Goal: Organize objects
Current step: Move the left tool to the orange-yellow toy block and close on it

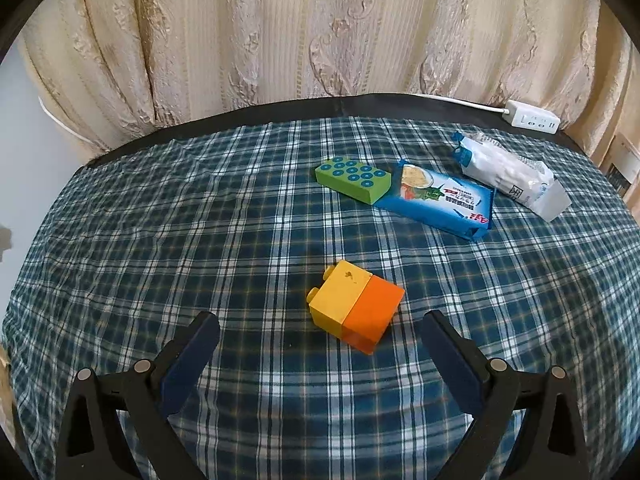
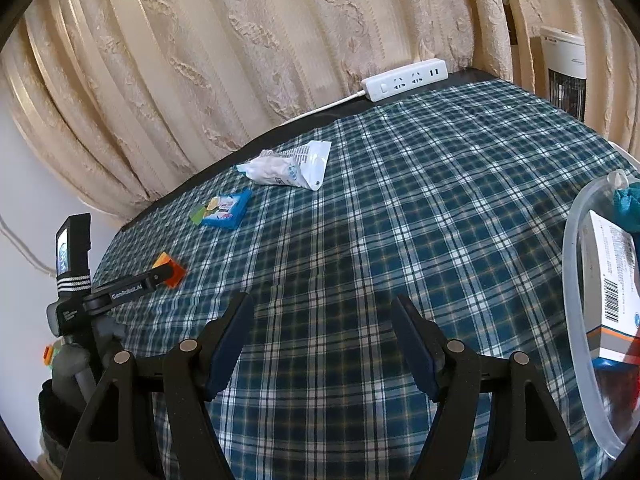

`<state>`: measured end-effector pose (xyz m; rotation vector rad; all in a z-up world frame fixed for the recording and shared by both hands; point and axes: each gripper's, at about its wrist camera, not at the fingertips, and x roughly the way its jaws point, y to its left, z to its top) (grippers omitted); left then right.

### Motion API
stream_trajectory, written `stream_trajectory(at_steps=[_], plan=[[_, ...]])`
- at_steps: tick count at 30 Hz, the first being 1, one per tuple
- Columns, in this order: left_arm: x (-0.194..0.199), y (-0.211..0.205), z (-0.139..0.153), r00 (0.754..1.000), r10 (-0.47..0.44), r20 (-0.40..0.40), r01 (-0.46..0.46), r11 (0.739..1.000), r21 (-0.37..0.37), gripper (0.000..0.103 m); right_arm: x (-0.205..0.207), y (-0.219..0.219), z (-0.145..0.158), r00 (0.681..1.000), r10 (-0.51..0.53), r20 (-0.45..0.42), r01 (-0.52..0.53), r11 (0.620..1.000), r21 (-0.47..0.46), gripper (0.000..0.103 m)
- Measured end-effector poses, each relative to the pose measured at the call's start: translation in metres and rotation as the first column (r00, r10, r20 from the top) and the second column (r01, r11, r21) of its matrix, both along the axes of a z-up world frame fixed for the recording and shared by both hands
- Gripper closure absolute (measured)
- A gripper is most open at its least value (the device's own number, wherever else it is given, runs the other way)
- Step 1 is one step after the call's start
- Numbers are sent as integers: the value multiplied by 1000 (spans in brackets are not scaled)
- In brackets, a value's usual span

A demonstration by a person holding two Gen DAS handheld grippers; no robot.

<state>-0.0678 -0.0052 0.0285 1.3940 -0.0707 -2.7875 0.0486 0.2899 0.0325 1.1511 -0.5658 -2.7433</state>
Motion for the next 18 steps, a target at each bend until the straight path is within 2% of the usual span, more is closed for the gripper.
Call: stream_trajectory(at_steps=[3,9,18], plan=[[-2,0,-2,1000,0,-6,0,1000,2,3,-3,-2,-2,1000,4,7,-4,1000,2,31],[-10,0,-7,1000,-11,5,11,1000,7,17,-13,-9,-4,1000,21,15,-21,1000,14,31],[-11,1,-10,999,-39,12,39,999,31,44,-40,-25,-3,998,66,17,-67,996,64,31]])
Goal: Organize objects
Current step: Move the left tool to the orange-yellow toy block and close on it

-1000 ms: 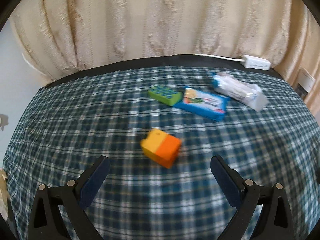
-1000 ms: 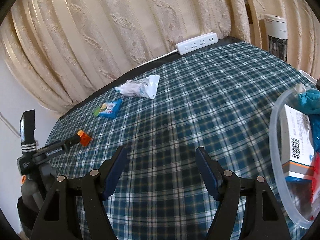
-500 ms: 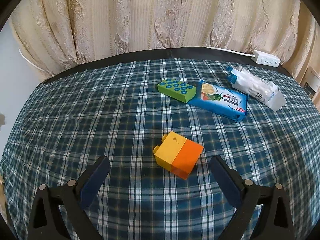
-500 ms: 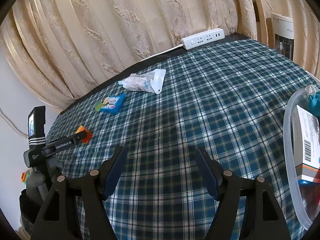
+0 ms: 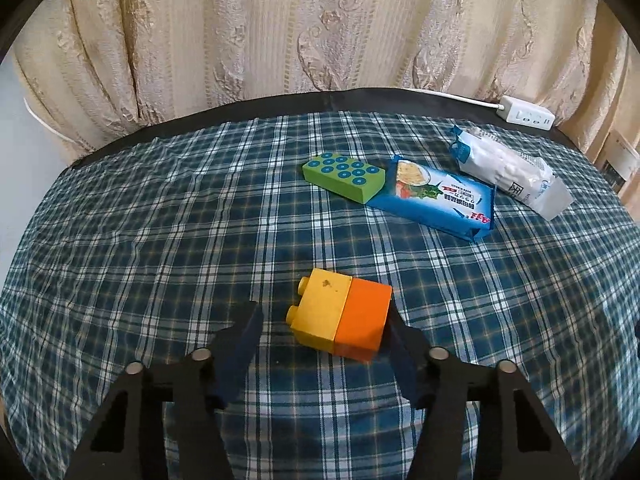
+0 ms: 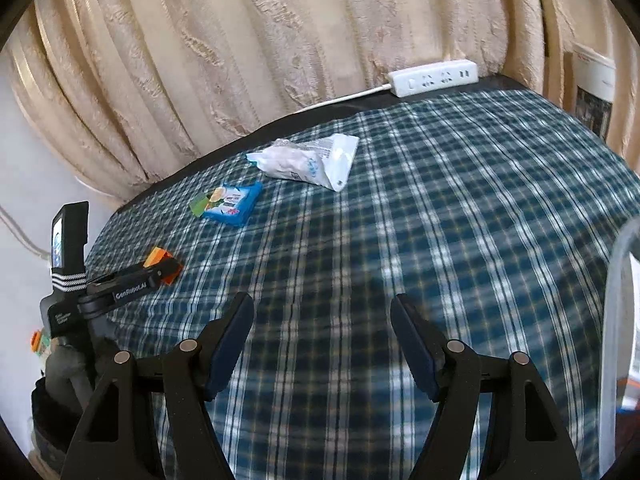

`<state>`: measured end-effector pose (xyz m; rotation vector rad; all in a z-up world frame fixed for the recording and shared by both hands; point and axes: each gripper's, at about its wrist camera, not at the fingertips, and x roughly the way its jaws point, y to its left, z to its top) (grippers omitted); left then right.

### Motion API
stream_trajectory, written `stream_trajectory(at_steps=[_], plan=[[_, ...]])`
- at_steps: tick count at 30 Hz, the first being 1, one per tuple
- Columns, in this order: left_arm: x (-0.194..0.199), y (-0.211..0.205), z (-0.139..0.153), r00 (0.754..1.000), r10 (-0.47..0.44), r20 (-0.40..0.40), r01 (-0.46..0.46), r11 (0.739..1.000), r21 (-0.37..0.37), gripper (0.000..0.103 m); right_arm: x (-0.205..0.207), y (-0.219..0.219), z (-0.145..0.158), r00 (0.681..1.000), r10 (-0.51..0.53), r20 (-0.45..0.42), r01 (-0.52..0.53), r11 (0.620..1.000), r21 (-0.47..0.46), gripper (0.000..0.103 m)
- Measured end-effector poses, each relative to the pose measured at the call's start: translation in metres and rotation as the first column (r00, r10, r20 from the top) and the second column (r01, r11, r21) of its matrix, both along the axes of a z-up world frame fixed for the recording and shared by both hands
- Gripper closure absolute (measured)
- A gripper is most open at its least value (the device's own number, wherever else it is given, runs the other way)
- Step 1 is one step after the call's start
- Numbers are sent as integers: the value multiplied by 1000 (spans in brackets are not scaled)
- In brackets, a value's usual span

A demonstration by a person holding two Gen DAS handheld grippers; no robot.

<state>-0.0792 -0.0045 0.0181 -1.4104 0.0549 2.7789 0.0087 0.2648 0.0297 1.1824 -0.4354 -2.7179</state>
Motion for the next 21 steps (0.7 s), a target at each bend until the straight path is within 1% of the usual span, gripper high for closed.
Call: stream_trajectory(at_steps=[2,3,10,15,21], plan=[[0,-1,0,1000,-4,3,4,1000,9,55,-9,-4,1,1000,9,-3,-9,1000,14,31],[0,-1,0,1000,-5,4,5,1000,11,57,-14,-6,2,1000,16,-6,-16,1000,20,31],[5,-2,4,1000,-9,-8,9,1000,19,57,-48,-23,5,998,61,-15,-60,996,70,31],[9,-5,9,1000,-5,-29,6,1000,21,58,-79,-27,6,998,64,-11,-63,994,93,31],[10,-6,11,999,-7,-34,8,1000,23,58,-112,-25,12,999,48,-14,-47,996,79,31]])
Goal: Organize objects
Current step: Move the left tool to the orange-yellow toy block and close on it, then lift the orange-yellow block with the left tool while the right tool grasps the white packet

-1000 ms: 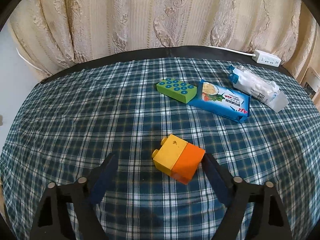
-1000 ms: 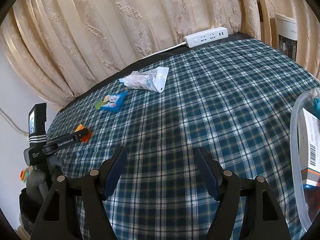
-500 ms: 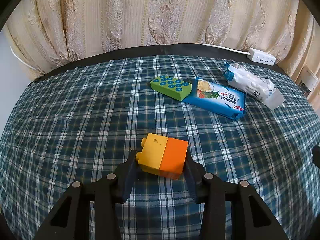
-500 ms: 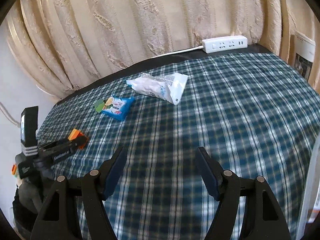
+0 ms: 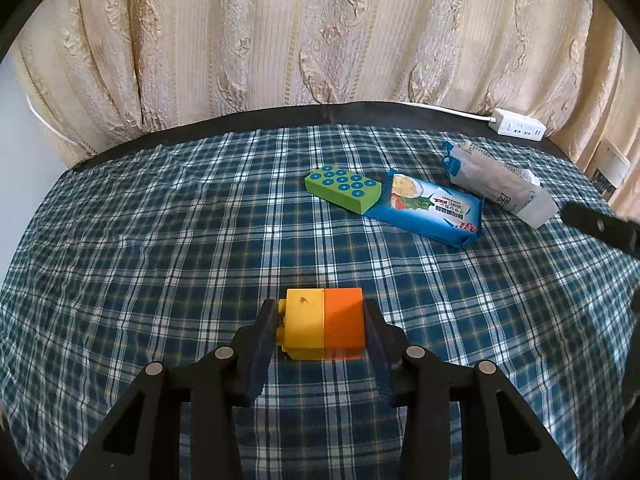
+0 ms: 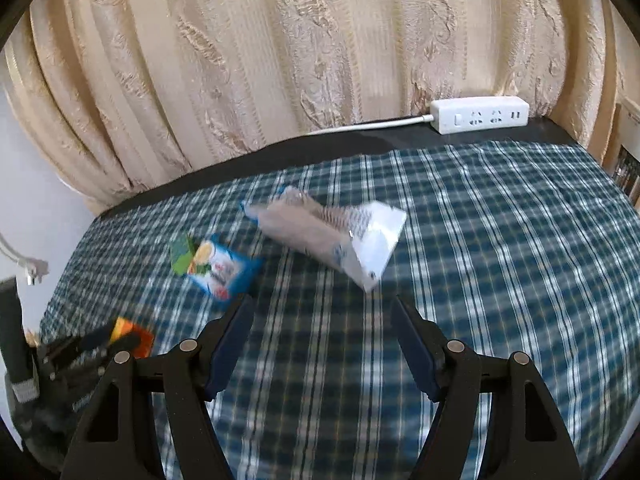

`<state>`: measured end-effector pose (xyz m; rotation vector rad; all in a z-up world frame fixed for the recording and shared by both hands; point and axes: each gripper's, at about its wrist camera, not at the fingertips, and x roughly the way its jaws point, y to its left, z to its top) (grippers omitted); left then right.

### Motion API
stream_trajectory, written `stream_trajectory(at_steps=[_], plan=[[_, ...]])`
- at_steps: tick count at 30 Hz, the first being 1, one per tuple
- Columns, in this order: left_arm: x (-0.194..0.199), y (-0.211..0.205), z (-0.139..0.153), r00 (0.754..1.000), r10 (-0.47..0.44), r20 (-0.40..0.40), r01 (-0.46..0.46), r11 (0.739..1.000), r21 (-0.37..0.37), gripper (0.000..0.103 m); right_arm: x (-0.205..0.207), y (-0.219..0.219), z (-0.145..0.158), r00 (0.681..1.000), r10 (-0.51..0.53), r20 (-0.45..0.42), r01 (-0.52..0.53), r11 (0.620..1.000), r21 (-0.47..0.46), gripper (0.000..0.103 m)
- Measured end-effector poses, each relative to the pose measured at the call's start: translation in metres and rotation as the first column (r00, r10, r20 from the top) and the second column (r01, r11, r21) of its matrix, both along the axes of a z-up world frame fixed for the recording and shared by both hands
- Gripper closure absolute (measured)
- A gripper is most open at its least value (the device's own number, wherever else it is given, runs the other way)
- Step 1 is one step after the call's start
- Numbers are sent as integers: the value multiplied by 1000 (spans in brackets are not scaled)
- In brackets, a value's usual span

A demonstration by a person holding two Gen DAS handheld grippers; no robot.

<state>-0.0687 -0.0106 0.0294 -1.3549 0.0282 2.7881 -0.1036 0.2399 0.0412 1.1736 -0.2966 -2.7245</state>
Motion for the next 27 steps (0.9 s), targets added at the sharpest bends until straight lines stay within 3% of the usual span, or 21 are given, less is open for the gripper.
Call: stream_trajectory(at_steps=[12,21,27], plan=[[-5,-1,-11,999,-3,36,3,1000,6,58,-75,-10,19,997,58,-45,-57,998,38,31],[-9,-6,-14,998,5,59,-7,999,33,58,-117,-14,-2,986,163,34,-161,986,-47,31],[-11,-12,-13,998,25,55,-27,998,50,45,-128,-16,-21,965,237,109,-234,971,-40,31]])
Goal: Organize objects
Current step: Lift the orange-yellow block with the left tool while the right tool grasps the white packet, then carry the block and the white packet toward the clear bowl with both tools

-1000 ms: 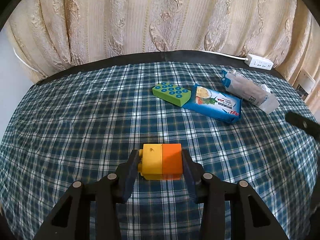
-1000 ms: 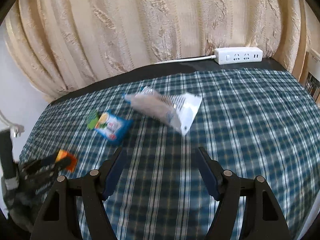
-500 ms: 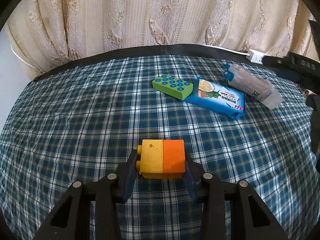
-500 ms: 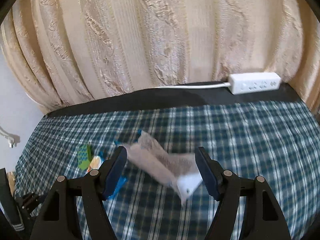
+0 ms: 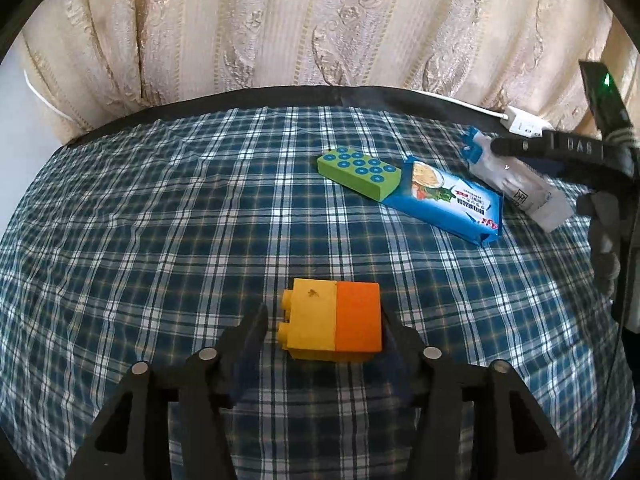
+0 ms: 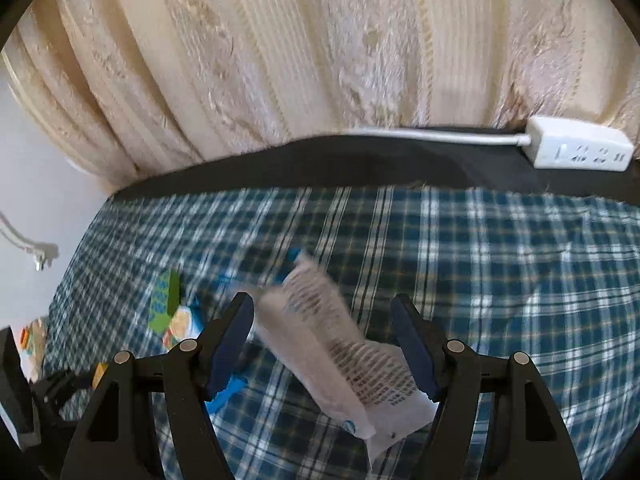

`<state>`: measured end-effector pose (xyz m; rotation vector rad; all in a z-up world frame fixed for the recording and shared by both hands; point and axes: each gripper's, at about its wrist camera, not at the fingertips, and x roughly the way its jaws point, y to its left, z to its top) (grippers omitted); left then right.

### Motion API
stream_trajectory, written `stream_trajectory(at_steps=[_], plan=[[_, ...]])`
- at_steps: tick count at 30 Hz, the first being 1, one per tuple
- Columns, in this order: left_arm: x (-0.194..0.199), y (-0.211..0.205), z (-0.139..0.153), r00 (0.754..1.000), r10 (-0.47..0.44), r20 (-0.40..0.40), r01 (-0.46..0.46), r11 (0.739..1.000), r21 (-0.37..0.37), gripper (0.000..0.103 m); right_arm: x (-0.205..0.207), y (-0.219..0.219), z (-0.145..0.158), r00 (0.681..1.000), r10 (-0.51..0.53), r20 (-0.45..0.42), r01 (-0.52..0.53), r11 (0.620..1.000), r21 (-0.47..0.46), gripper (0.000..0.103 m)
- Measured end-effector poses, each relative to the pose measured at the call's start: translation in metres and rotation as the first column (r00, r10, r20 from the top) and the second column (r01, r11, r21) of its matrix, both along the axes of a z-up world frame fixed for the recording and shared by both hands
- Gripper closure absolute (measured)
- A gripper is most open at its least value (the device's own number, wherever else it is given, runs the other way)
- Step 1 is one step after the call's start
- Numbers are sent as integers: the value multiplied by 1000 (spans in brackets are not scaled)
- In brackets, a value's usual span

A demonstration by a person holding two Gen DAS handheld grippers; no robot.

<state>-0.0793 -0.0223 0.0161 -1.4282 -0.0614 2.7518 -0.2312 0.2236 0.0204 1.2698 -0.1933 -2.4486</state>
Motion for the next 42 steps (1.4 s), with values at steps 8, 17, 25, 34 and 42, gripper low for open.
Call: stream_trajectory(at_steps=[8,17,25,34,42], plan=[[0,-4,0,1000,7,4,-7,1000,11,42,16,-4,-13,998,46,39,-48,998,42,31],[-3,-6,0,1000,17,7,-17,1000,10,42,19,-9,-19,1000,-21,1,20,993,113,33],[-4,-2,0,1000,2,-2,-2,1000,-8,58,22,-11,-20,998,-66,-19,68,993,100,57],[2,-2,6,1000,-15,-17,16,999,31,58,57,5,-12,994,-110,-27,111,993,45,59],[12,4,16,998,-36,-42,38,998,40,58,106,19,-5,989,-142,-26,142,990,-3,59]])
